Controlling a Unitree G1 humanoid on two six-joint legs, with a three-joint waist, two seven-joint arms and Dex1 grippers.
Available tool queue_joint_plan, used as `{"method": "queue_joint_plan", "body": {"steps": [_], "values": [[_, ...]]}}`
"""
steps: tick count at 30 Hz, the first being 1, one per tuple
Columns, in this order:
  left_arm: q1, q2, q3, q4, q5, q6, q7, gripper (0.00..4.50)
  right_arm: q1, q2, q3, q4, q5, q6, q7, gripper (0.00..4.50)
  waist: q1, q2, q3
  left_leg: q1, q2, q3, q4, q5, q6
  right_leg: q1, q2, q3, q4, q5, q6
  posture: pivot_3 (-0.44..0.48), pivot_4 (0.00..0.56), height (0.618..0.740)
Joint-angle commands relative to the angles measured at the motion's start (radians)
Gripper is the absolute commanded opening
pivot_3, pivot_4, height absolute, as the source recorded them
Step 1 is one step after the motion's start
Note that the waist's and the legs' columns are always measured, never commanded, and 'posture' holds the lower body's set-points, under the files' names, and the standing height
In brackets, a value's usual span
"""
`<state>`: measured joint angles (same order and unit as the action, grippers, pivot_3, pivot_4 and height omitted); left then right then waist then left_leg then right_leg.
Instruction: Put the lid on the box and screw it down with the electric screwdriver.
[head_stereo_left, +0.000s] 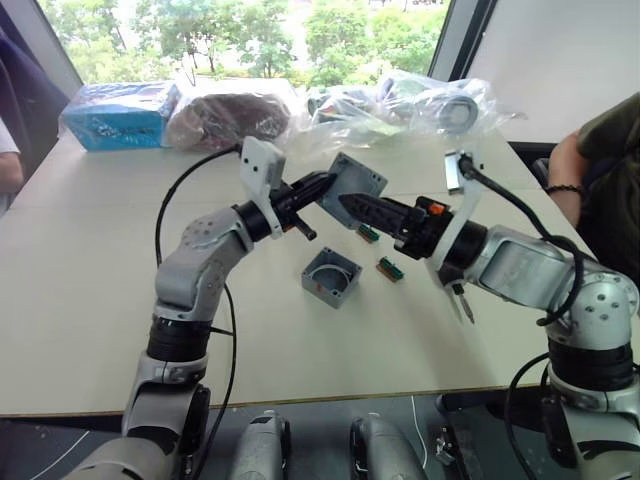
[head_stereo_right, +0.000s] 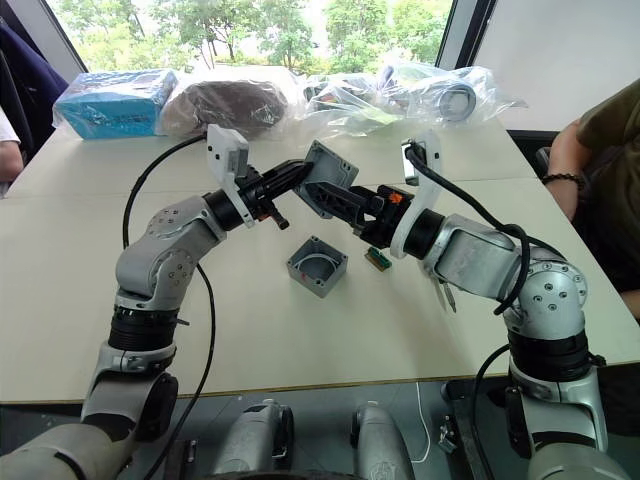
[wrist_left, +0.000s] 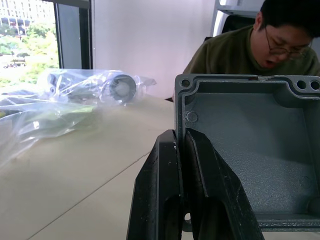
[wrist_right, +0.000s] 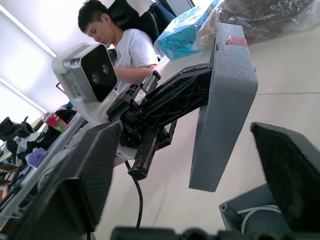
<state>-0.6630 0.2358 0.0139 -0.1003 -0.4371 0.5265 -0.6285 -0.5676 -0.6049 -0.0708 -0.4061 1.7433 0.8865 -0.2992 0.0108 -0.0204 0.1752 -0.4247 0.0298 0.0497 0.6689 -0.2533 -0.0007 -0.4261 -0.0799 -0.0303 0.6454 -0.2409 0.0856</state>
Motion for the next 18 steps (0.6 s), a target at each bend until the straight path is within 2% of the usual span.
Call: {"method": "queue_joint_plan", "body": {"steps": [1, 3, 7, 12, 15, 18], "values": [[-0.013, 0.007, 0.000, -0.030, 0.002, -0.031, 0.005, 0.00, -0.018, 0.014, 0.000, -0.045, 0.020, -0.030, -0.011, 2.41, 0.000, 0.000, 0.000, 0.000, 0.000, 0.000, 0.000, 0.000, 0.000, 0.000, 0.000, 0.000, 0.000, 0.000, 0.000, 0.000, 0.150, 0.740], [-0.012, 0.007, 0.000, -0.031, 0.003, -0.031, 0.009, 0.00, -0.020, 0.020, 0.009, -0.058, 0.023, -0.039, -0.026, 1.58, 0.000, 0.000, 0.000, 0.000, 0.000, 0.000, 0.000, 0.000, 0.000, 0.000, 0.000, 0.000, 0.000, 0.000, 0.000, 0.000, 0.150, 0.740], [-0.012, 0.010, 0.003, -0.025, 0.006, -0.029, 0.018, 0.00, -0.029, 0.021, 0.018, -0.062, 0.019, -0.042, -0.040, 0.22, 0.001, 0.000, 0.000, 0.000, 0.000, 0.000, 0.000, 0.000, 0.000, 0.000, 0.000, 0.000, 0.000, 0.000, 0.000, 0.000, 0.150, 0.740], [-0.002, 0.036, 0.000, -0.040, -0.013, 0.001, -0.004, 0.00, -0.042, -0.011, 0.018, -0.073, -0.035, -0.026, -0.015, 0.19, 0.000, 0.000, 0.000, 0.000, 0.000, 0.000, 0.000, 0.000, 0.000, 0.000, 0.000, 0.000, 0.000, 0.000, 0.000, 0.000, 0.150, 0.740], [0.005, 0.099, 0.004, -0.059, -0.054, 0.056, -0.073, 0.97, -0.061, -0.111, 0.049, -0.119, -0.216, 0.028, 0.069, 0.19, -0.001, 0.001, 0.000, 0.000, 0.000, 0.000, 0.000, 0.000, 0.000, -0.001, 0.000, 0.000, 0.000, 0.000, 0.000, 0.000, 0.150, 0.740], [0.003, 0.232, 0.020, -0.072, -0.130, 0.140, -0.223, 2.07, -0.053, -0.291, 0.184, -0.239, -0.597, -0.013, 0.290, 0.19, -0.001, 0.001, 0.001, -0.001, 0.000, -0.001, -0.001, 0.000, 0.000, -0.002, 0.000, 0.000, -0.001, 0.000, 0.000, 0.000, 0.150, 0.740]]}}
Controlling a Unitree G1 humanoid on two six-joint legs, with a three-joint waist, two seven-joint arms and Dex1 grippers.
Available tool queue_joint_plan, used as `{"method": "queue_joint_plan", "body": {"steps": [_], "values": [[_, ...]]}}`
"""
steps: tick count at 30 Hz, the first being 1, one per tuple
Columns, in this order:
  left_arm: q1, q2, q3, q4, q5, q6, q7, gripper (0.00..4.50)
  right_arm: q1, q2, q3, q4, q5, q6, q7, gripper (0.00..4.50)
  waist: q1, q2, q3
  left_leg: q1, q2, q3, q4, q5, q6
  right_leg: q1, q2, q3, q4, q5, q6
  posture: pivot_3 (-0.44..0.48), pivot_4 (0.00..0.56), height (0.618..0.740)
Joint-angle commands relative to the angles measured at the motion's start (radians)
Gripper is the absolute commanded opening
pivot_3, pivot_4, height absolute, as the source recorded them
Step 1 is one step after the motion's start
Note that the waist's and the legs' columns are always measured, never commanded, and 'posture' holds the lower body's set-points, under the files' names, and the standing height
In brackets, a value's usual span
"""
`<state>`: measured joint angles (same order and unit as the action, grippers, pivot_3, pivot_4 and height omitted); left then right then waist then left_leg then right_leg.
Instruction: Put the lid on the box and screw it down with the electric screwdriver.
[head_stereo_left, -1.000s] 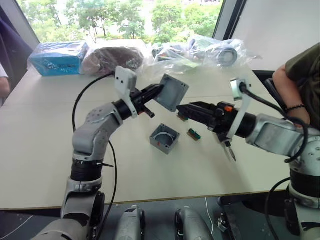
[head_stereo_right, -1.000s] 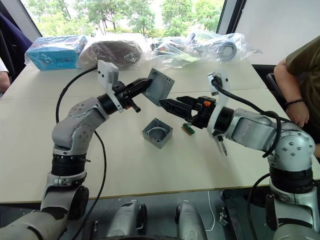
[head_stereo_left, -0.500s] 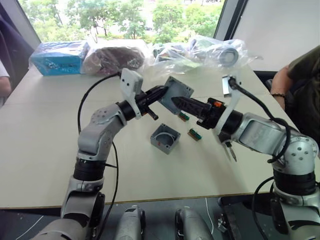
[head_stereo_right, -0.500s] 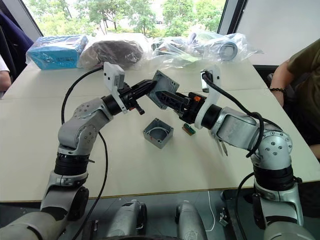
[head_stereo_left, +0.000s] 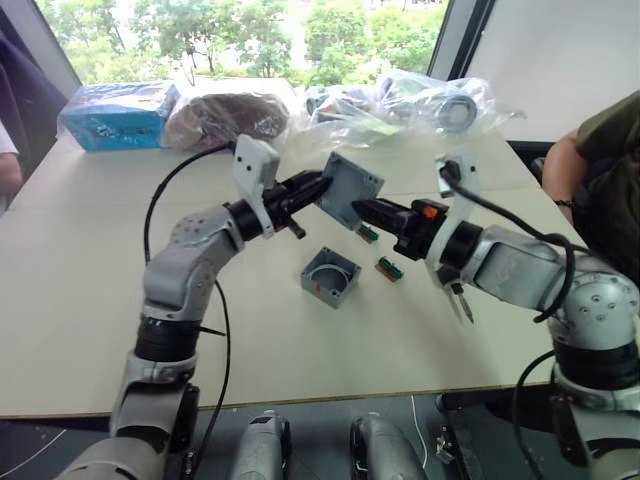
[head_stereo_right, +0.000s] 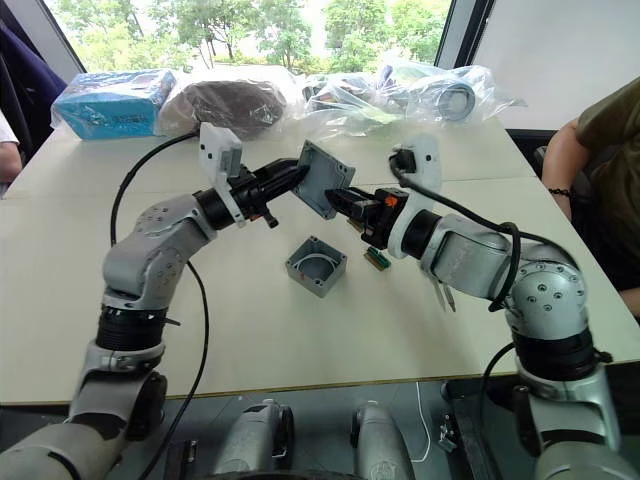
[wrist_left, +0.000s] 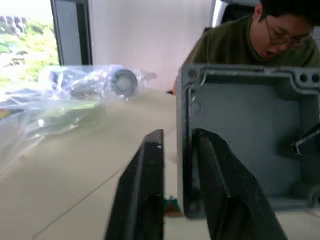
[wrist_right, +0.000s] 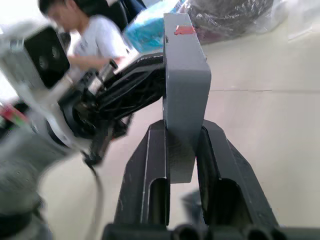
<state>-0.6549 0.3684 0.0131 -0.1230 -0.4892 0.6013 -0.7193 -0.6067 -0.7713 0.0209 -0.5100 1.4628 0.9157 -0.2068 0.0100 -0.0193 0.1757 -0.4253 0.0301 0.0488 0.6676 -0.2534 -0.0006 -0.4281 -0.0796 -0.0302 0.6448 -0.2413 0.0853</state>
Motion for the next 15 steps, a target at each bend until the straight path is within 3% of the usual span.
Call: {"method": "queue_joint_plan", "body": {"steps": [1, 6, 9, 12, 15], "values": [[-0.010, 0.136, 0.029, -0.046, -0.107, 0.090, -0.176, 2.48, -0.005, -0.173, 0.140, -0.160, -0.440, -0.087, 0.268, 0.19, -0.001, 0.000, 0.000, 0.000, 0.000, 0.000, -0.001, 0.000, 0.000, -0.001, 0.000, 0.000, 0.000, 0.000, 0.000, 0.000, 0.150, 0.740], [-0.047, 0.350, 0.003, -0.002, -0.178, 0.166, -0.444, 4.45, 0.052, -0.251, 0.289, -0.119, -0.958, -0.425, 0.503, 0.19, -0.005, 0.000, 0.000, 0.000, 0.001, 0.001, -0.001, 0.000, 0.000, -0.001, 0.002, 0.000, -0.003, -0.002, -0.003, 0.000, 0.150, 0.740], [-0.076, 0.443, -0.029, 0.039, -0.167, 0.153, -0.582, 4.48, 0.049, -0.250, 0.393, -0.023, -1.325, -0.681, 0.534, 0.19, -0.007, 0.000, 0.000, 0.000, 0.000, 0.002, -0.001, 0.000, 0.000, -0.001, 0.002, 0.000, -0.004, -0.002, -0.004, 0.000, 0.150, 0.740], [-0.106, 0.477, -0.051, 0.085, -0.139, 0.113, -0.656, 4.48, 0.069, -0.211, 0.418, 0.051, -1.531, -0.848, 0.533, 0.19, -0.004, 0.000, 0.000, 0.000, 0.000, 0.004, -0.001, 0.000, 0.000, 0.000, 0.002, 0.000, -0.006, -0.003, -0.004, 0.000, 0.150, 0.740], [-0.168, 0.504, -0.086, 0.169, -0.083, 0.045, -0.750, 4.48, 0.129, -0.190, 0.511, 0.117, -1.938, -1.018, 0.390, 0.19, -0.001, -0.001, 0.001, -0.002, 0.000, 0.005, -0.001, 0.000, 0.000, 0.000, 0.002, 0.000, -0.006, -0.003, -0.004, 0.000, 0.150, 0.740]]}}
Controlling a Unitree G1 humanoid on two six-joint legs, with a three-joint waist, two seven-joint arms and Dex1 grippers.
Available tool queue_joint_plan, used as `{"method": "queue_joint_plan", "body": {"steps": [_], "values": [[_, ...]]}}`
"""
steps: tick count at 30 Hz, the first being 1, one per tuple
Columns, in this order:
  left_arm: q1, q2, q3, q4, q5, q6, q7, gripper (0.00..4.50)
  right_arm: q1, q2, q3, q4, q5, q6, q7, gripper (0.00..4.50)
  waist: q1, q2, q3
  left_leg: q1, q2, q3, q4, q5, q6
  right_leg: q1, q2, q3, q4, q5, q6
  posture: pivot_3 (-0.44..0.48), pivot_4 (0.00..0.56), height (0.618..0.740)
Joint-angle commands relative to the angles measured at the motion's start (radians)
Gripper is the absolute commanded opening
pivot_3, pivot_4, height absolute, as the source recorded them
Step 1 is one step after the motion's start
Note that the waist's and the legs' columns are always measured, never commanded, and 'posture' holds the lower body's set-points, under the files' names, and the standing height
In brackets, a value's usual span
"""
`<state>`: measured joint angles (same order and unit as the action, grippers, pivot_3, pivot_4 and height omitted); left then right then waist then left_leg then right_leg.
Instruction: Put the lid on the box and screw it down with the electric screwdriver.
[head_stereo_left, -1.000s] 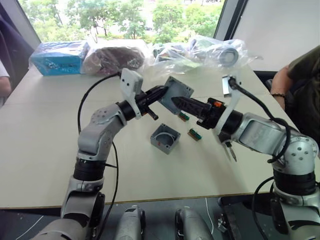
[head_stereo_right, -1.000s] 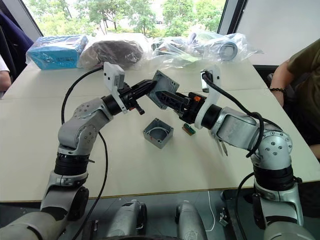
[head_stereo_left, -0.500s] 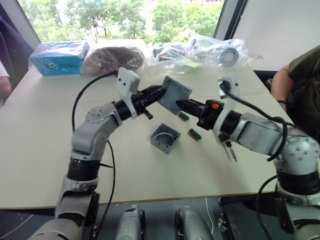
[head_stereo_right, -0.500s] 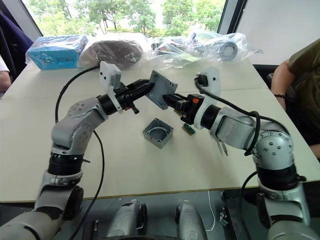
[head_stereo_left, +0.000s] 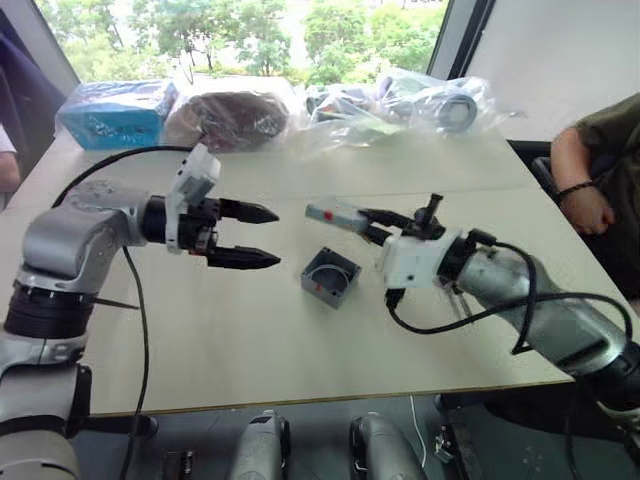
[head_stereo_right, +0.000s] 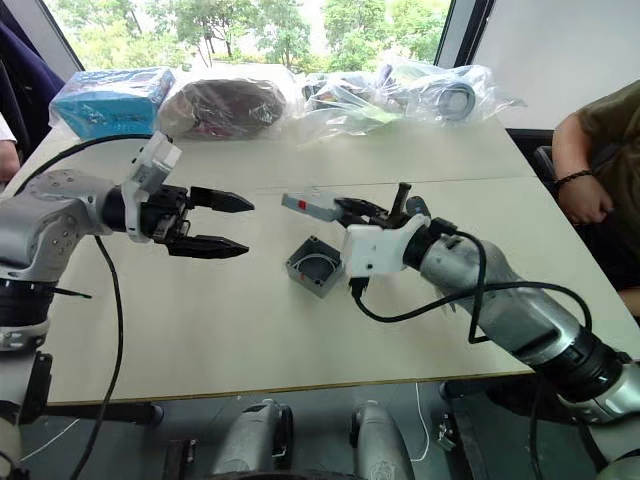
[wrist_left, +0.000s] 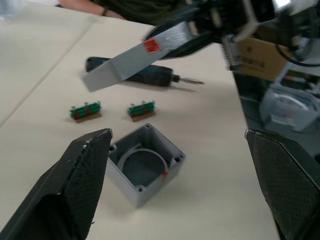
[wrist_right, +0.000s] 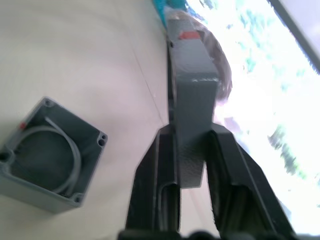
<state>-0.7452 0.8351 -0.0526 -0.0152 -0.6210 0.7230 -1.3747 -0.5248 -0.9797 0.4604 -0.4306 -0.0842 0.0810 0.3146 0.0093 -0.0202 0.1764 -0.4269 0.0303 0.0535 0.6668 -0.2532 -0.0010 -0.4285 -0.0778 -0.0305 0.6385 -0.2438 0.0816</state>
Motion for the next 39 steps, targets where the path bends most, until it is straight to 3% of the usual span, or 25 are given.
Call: {"method": "queue_joint_plan", "body": {"steps": [1, 7, 14, 39], "values": [[-0.092, 0.038, -0.029, 0.081, 0.060, -0.092, -0.108, 4.48, 0.068, 0.028, 0.089, 0.053, -0.475, -0.208, -0.163, 0.19, -0.001, 0.000, 0.000, -0.001, 0.000, 0.000, 0.000, 0.000, 0.000, 0.000, 0.000, 0.000, 0.000, 0.000, 0.000, 0.000, 0.150, 0.740], [-0.141, 0.024, -0.051, 0.157, 0.110, -0.142, -0.148, 4.48, 0.199, 0.140, 0.073, 0.105, -0.734, -0.232, -0.273, 0.19, -0.002, -0.001, 0.000, -0.001, 0.000, 0.002, 0.000, 0.000, 0.000, 0.000, 0.000, 0.001, 0.000, 0.000, 0.000, 0.000, 0.150, 0.740], [-0.131, 0.022, -0.051, 0.150, 0.124, -0.137, -0.174, 4.48, 0.236, 0.228, 0.034, 0.138, -0.885, -0.244, -0.302, 0.19, -0.008, -0.001, 0.000, 0.000, 0.000, 0.001, 0.000, 0.001, -0.001, 0.000, 0.000, 0.001, 0.001, 0.000, 0.001, 0.000, 0.150, 0.740], [-0.101, 0.017, -0.017, 0.101, 0.106, -0.108, -0.149, 4.48, 0.252, 0.320, 0.003, 0.268, -0.955, -0.334, -0.275, 0.19, -0.021, -0.001, 0.000, 0.001, 0.000, 0.000, 0.000, 0.001, -0.001, 0.000, 0.000, 0.001, 0.005, 0.001, 0.004, 0.000, 0.150, 0.740]]}}
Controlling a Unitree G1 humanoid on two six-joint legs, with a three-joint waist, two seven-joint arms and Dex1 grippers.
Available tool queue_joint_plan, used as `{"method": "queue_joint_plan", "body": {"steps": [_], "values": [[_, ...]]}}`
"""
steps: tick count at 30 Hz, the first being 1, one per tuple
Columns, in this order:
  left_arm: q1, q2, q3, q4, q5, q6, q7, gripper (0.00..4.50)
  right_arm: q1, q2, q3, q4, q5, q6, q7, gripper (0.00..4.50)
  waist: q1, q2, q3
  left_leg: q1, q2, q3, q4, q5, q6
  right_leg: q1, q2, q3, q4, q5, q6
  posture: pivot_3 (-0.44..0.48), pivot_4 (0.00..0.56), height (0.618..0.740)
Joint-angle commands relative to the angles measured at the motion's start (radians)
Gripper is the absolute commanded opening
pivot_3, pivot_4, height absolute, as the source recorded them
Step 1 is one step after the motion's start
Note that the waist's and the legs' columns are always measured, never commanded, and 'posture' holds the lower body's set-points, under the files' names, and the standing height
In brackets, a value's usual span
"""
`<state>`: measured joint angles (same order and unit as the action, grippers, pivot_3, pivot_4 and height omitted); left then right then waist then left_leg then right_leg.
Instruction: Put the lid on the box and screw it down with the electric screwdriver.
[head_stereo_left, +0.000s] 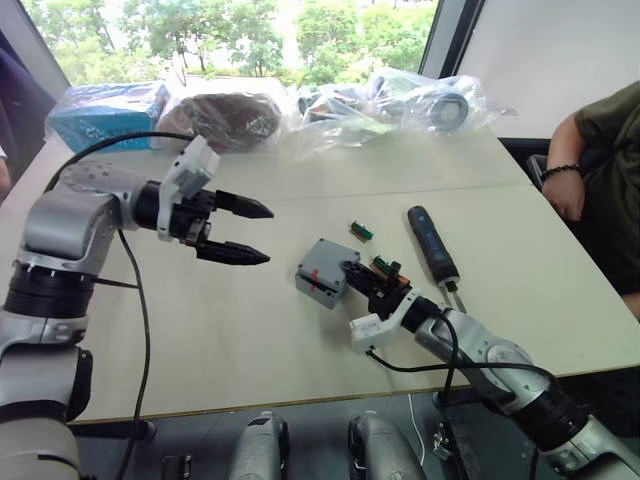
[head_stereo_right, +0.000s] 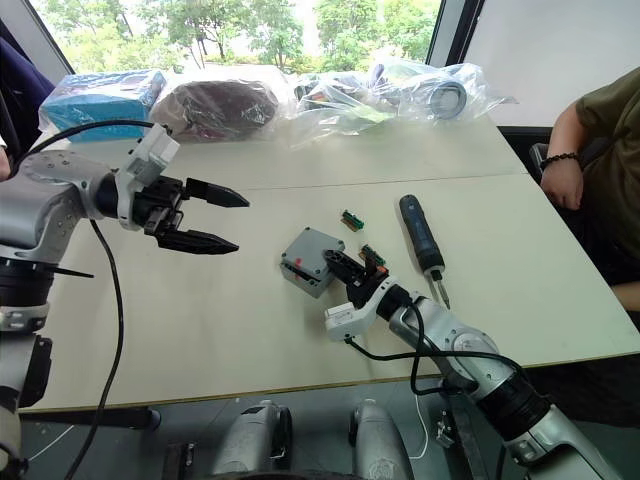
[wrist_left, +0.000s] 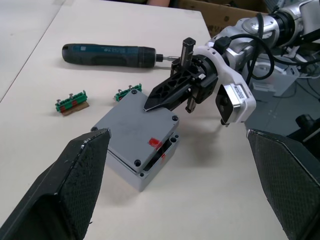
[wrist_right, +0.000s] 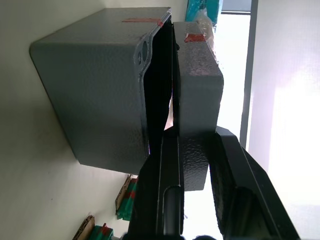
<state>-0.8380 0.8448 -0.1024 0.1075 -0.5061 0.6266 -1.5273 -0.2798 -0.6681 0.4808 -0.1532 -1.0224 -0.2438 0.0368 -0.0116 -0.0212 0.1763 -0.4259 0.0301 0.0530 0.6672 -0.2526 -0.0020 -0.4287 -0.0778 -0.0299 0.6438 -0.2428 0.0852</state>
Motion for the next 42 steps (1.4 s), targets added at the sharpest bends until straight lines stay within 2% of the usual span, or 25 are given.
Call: {"method": "queue_joint_plan", "body": {"steps": [1, 19, 31, 42], "values": [[-0.007, 0.007, 0.032, -0.021, -0.008, -0.014, 0.005, 4.48, 0.006, 0.012, -0.021, -0.012, -0.016, -0.009, 0.000, 0.19, 0.000, 0.000, 0.000, 0.000, 0.000, 0.000, 0.000, 0.000, 0.000, 0.000, 0.000, 0.000, 0.000, 0.000, 0.000, 0.000, 0.150, 0.740], [0.001, 0.003, 0.027, -0.034, -0.007, -0.019, 0.027, 4.48, -0.005, 0.048, -0.033, 0.001, -0.027, -0.034, 0.025, 0.19, 0.000, 0.000, 0.000, 0.000, 0.000, 0.000, 0.000, 0.000, 0.000, 0.000, 0.000, 0.000, 0.001, 0.000, 0.000, 0.000, 0.150, 0.740], [0.020, 0.004, 0.028, -0.066, -0.008, -0.015, 0.043, 4.48, 0.056, 0.055, -0.035, -0.002, -0.067, -0.005, 0.009, 0.19, 0.001, 0.000, 0.000, 0.000, 0.000, 0.000, 0.001, 0.000, -0.001, 0.000, 0.000, 0.000, 0.002, 0.000, 0.000, 0.000, 0.150, 0.740], [0.043, -0.055, -0.016, -0.053, 0.048, -0.086, 0.082, 4.48, 0.070, 0.054, -0.021, 0.023, -0.096, -0.009, -0.019, 0.19, 0.002, 0.000, 0.000, 0.001, 0.000, 0.000, 0.001, 0.000, -0.001, 0.000, 0.000, 0.000, 0.002, 0.000, 0.000, 0.000, 0.150, 0.740]]}}
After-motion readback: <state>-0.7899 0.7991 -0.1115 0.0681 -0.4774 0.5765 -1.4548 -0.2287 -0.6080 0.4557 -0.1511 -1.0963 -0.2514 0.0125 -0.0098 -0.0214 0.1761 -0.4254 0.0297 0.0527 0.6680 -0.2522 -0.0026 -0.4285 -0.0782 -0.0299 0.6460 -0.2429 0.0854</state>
